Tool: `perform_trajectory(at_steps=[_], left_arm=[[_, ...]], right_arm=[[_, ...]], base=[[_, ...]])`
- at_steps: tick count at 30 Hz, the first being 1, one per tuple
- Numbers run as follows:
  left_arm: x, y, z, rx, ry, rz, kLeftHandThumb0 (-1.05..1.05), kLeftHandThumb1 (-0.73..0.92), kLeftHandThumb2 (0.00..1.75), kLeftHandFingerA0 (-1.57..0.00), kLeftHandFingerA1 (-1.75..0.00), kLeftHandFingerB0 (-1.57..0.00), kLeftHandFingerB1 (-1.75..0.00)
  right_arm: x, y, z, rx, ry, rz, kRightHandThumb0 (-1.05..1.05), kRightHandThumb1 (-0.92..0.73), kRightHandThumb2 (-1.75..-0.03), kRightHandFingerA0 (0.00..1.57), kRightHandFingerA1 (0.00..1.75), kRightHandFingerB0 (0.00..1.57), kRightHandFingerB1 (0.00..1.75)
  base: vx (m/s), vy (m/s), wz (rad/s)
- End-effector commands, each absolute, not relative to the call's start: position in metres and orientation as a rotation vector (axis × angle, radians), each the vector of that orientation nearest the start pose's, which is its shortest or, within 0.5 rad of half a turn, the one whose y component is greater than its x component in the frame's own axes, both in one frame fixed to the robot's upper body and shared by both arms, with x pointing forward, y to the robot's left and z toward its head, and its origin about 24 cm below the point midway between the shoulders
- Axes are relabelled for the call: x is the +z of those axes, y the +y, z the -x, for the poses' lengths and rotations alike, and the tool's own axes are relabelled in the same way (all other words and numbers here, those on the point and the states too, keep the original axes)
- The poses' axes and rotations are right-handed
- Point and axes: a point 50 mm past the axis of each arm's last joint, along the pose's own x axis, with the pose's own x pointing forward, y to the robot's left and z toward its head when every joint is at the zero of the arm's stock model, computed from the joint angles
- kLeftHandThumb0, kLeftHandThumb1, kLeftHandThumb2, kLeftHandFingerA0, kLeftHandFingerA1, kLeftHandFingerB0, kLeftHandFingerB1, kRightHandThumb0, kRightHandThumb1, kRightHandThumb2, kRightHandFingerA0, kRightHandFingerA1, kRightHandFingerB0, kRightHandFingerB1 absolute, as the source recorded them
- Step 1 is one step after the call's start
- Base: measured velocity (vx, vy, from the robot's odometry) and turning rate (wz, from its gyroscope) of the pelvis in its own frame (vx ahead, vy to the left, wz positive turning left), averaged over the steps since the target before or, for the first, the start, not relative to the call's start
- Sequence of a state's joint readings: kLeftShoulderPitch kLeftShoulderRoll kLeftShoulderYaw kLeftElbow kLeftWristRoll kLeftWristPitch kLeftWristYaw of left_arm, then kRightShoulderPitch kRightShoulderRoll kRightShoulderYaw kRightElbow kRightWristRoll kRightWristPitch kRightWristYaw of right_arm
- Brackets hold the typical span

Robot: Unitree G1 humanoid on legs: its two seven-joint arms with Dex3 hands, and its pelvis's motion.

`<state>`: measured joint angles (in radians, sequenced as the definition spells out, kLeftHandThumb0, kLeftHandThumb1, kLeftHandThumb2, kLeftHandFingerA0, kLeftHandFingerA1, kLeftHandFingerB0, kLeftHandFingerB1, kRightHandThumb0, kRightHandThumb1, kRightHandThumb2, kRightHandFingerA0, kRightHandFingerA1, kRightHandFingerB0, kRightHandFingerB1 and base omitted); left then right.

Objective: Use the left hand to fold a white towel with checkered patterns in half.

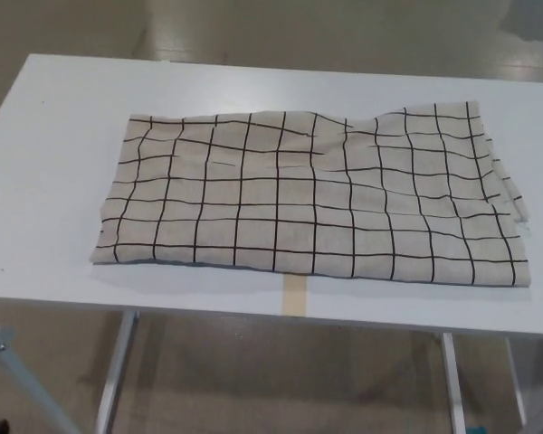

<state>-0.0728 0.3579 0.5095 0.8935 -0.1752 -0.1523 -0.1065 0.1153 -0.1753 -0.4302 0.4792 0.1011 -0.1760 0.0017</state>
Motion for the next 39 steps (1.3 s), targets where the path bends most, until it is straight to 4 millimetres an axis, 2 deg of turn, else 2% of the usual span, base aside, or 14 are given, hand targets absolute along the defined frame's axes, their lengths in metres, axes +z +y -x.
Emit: perform_trajectory(at_steps=[1, 4, 5, 6, 10, 11, 12, 13, 16, 21, 24, 31, 35, 39], left_arm=[[-0.061, 0.348, -0.172, 0.559, 0.441, 0.091, -0.15, 0.27, 0.77, -0.32, -0.56, -0.16, -0.47], [-0.061, 0.347, -0.172, 0.55, 0.438, 0.086, -0.16, 0.27, 0.78, -0.29, -0.55, -0.15, -0.47], [-0.06, 0.346, -0.171, 0.516, 0.424, 0.062, -0.26, 0.42, 0.53, -0.35, -0.38, -0.22, -0.33], [-0.058, 0.344, -0.171, 0.48, 0.406, 0.035, -0.32, 0.42, 0.59, -0.29, -0.4, -0.15, -0.33], [-0.05, 0.34, -0.173, 0.411, 0.35, -0.024, -0.39, 0.42, 0.6, -0.18, -0.38, -0.1, -0.32], [-0.047, 0.337, -0.174, 0.386, 0.32, -0.057, -0.48, 0.38, 0.65, -0.07, -0.38, -0.04, -0.28], [-0.038, 0.332, -0.175, 0.338, 0.252, -0.131, -0.54, 0.33, 0.7, -0.02, -0.3, -0.03, -0.26], [-0.03, 0.327, -0.176, 0.306, 0.191, -0.189, -0.65, 0.4, 0.77, 0.0, -0.22, 0.0, -0.16], [-0.012, 0.315, -0.176, 0.252, 0.053, -0.274, -0.72, 0.44, 0.79, 0.0, -0.16, 0.0, -0.09], [0.018, 0.302, -0.176, 0.217, -0.127, -0.328, -0.77, 0.46, 0.8, 0.0, -0.12, 0.0, -0.04], [0.06, 0.286, -0.172, 0.171, -0.338, -0.417, -0.78, 0.47, 0.81, 0.0, -0.08, 0.0, -0.02], [0.114, 0.263, -0.177, 0.077, -0.605, -0.532, -0.77, 0.46, 0.81, 0.0, 0.0, 0.0, -0.01], [0.129, 0.256, -0.187, 0.04, -0.677, -0.597, -0.75, 0.46, 0.78, 0.0, 0.0, 0.0, 0.0], [0.139, 0.246, -0.213, -0.053, -0.667, -0.673, -0.67, 0.42, 0.75, 0.0, -0.02, -0.02, -0.06]], right_arm=[[-0.045, -0.3, -0.165, -0.557, 0.298, -0.015, -0.16, -0.63, -0.59, 0.39, 0.71, 0.45, 0.6], [-0.045, -0.3, -0.165, -0.554, 0.298, -0.012, -0.16, -0.63, -0.59, 0.39, 0.71, 0.45, 0.6], [-0.045, -0.3, -0.164, -0.549, 0.297, -0.009, -0.16, -0.63, -0.59, 0.39, 0.71, 0.45, 0.6], [-0.045, -0.3, -0.164, -0.547, 0.293, -0.015, -0.16, -0.63, -0.59, 0.39, 0.71, 0.45, 0.6], [-0.043, -0.296, -0.165, -0.544, 0.287, -0.026, -0.16, -0.63, -0.58, 0.39, 0.71, 0.46, 0.61], [-0.043, -0.295, -0.165, -0.54, 0.283, -0.038, -0.16, -0.63, -0.58, 0.39, 0.73, 0.47, 0.62], [-0.042, -0.291, -0.164, -0.525, 0.275, -0.074, -0.16, -0.63, -0.58, 0.39, 0.73, 0.49, 0.62], [-0.042, -0.284, -0.164, -0.512, 0.266, -0.095, -0.16, -0.64, -0.58, 0.39, 0.73, 0.49, 0.63], [-0.036, -0.263, -0.161, -0.461, 0.248, -0.099, -0.18, -0.63, -0.58, 0.39, 0.72, 0.5, 0.61], [-0.034, -0.244, -0.154, -0.368, 0.257, -0.119, -0.2, -0.62, -0.58, 0.4, 0.67, 0.53, 0.59], [-0.039, -0.229, -0.149, -0.296, 0.278, -0.093, -0.23, -0.64, -0.59, 0.42, 0.62, 0.54, 0.56], [-0.046, -0.227, -0.146, -0.258, 0.287, -0.044, -0.25, -0.64, -0.59, 0.43, 0.61, 0.51, 0.54], [-0.049, -0.229, -0.145, -0.248, 0.297, -0.047, -0.25, -0.64, -0.59, 0.42, 0.61, 0.5, 0.54], [-0.051, -0.23, -0.144, -0.248, 0.306, -0.042, -0.25, -0.64, -0.59, 0.41, 0.61, 0.5, 0.54]], base=[[0.0, 0.0, 0.0], [0.0, 0.0, 0.0], [0.0, 0.0, 0.0], [0.0, 0.0, 0.0], [0.0, 0.0, 0.0], [0.0, 0.0, 0.0], [0.0, 0.0, 0.0], [0.0, 0.0, 0.0], [0.0, 0.0, 0.0], [0.0, 0.0, 0.0], [0.0, 0.0, 0.0], [0.0, 0.0, 0.0], [0.0, 0.0, 0.0], [0.0, 0.0, 0.0]])
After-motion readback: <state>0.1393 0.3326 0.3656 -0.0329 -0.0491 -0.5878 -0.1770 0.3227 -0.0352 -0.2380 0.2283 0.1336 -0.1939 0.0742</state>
